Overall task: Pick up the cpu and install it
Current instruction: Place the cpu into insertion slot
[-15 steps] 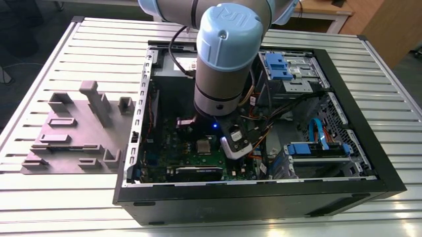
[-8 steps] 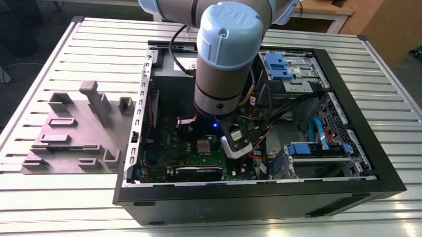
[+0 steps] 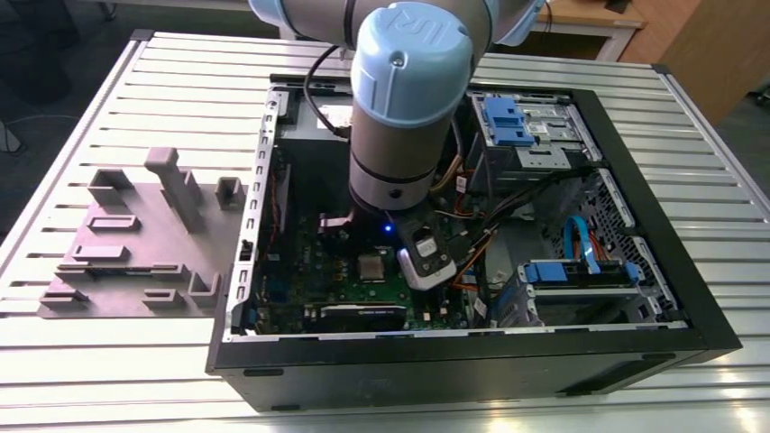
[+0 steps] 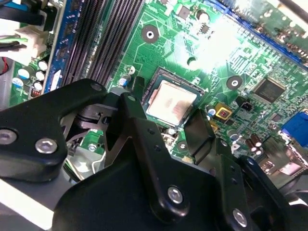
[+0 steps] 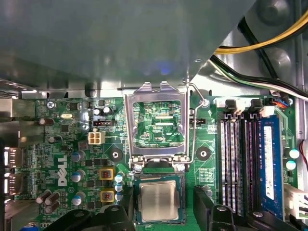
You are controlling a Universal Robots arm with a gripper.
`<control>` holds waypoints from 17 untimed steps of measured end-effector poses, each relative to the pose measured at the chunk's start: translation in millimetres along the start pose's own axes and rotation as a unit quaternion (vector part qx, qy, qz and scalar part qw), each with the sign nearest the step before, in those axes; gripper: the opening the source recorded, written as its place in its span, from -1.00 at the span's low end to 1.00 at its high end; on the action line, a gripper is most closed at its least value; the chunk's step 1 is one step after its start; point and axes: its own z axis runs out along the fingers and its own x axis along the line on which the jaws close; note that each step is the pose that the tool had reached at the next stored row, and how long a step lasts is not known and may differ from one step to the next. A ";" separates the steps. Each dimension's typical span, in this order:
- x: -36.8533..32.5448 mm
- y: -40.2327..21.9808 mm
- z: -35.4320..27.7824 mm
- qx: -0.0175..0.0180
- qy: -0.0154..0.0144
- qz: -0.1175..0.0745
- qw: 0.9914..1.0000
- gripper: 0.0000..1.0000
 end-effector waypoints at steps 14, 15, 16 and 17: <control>0.2 0.0 0.0 0.000 0.000 0.000 1.000 0.04; 0.3 -0.1 -0.1 0.000 0.000 0.000 1.000 0.01; 0.3 -0.1 -0.2 0.000 0.000 0.000 1.000 0.01; 0.3 -0.1 -0.1 0.000 0.000 0.000 1.000 0.01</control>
